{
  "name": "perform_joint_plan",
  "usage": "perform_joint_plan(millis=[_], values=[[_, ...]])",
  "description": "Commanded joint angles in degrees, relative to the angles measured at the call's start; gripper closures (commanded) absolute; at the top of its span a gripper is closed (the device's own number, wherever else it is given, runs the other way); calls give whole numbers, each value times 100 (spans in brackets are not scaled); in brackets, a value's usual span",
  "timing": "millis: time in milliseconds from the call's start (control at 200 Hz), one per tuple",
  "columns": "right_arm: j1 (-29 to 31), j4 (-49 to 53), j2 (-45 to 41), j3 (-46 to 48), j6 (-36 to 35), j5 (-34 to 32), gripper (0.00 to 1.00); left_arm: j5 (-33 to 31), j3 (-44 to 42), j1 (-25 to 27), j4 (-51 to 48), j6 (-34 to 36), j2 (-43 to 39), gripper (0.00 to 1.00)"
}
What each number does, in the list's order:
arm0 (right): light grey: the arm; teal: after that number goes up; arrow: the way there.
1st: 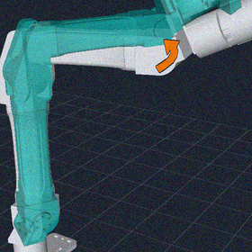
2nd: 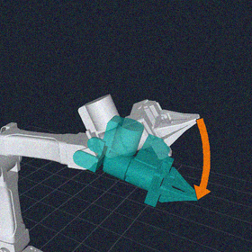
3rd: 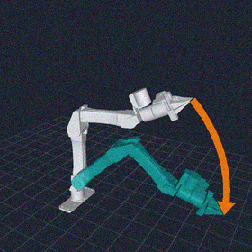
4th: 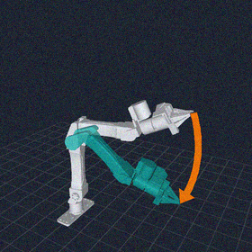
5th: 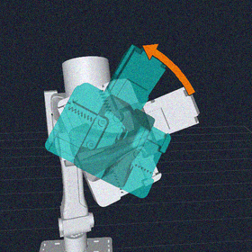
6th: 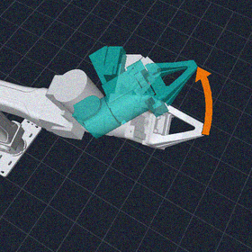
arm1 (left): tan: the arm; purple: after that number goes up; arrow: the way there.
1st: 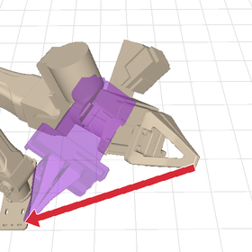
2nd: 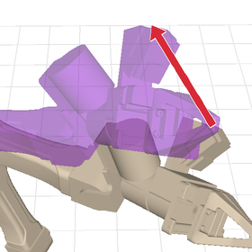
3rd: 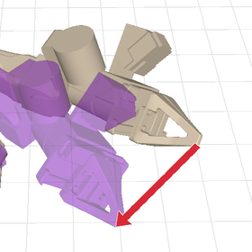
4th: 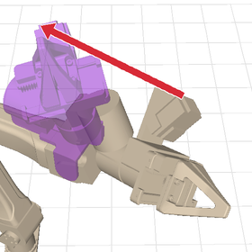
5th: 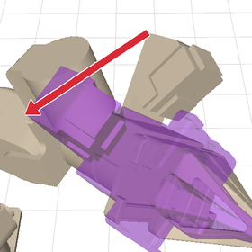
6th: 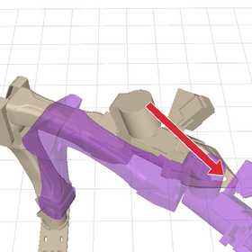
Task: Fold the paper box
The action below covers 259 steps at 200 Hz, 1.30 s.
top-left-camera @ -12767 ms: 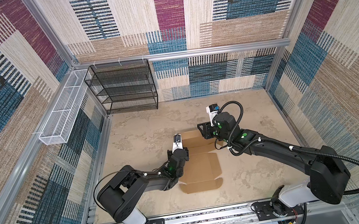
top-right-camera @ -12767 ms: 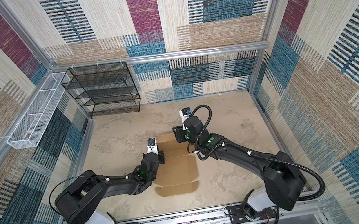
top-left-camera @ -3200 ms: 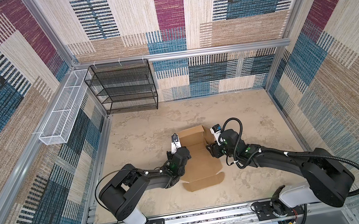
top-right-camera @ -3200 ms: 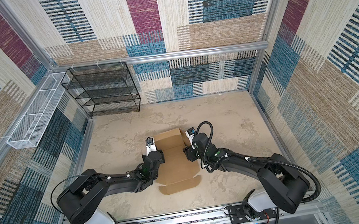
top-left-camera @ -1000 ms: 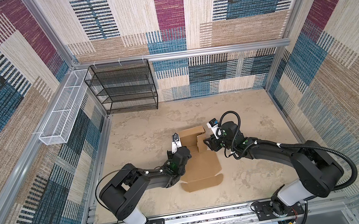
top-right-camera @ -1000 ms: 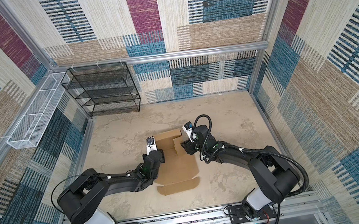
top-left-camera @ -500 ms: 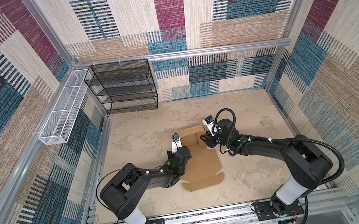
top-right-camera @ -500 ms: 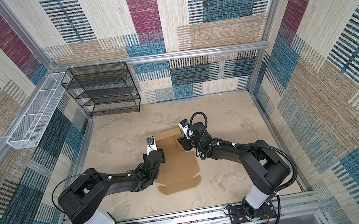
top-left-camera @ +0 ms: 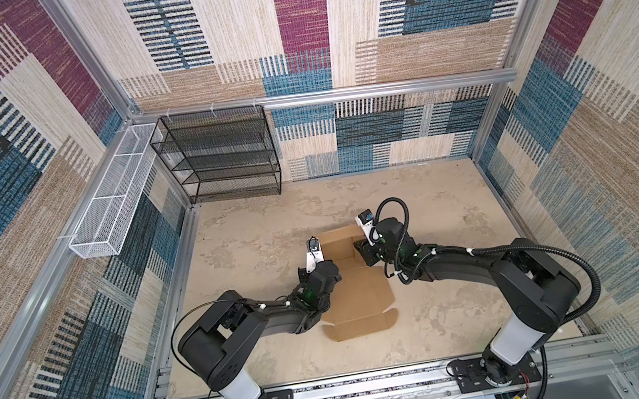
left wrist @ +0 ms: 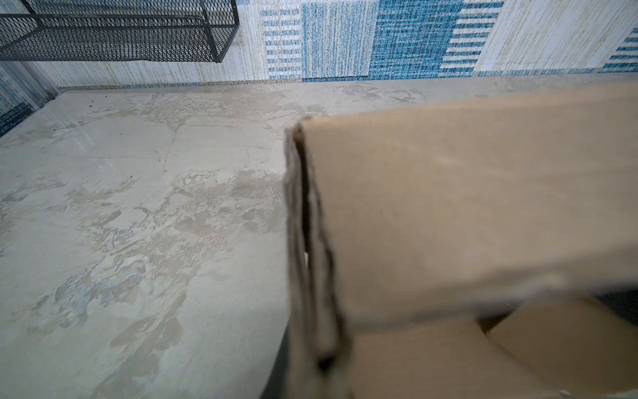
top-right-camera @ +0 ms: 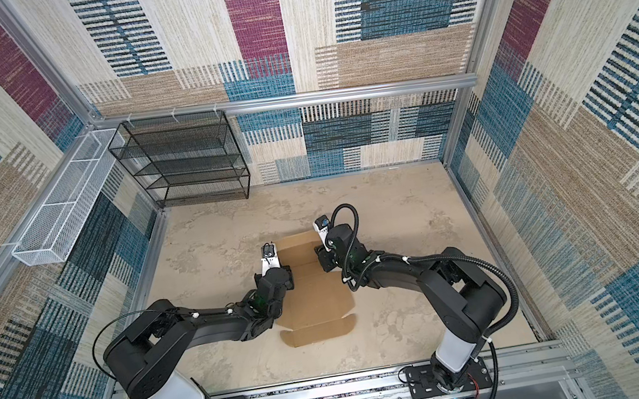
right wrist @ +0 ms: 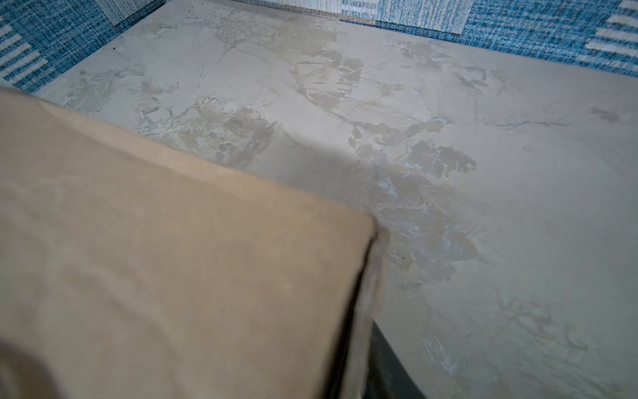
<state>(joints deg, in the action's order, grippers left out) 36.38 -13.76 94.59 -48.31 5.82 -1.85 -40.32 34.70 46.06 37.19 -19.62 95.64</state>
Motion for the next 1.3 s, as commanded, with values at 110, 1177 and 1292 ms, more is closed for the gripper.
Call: perform_joint_plan(millis=[110,1177,1292], values=[[52,-50,116,-11,266,-276,64,357,-51,8,-688,-103,52,100],[352,-459,172,235,897,-1885,79,353,-68,25,-668,-183,89,100],[352,-399,251,165,925,-1957,83,366,-86,25,-657,-200,80,100]])
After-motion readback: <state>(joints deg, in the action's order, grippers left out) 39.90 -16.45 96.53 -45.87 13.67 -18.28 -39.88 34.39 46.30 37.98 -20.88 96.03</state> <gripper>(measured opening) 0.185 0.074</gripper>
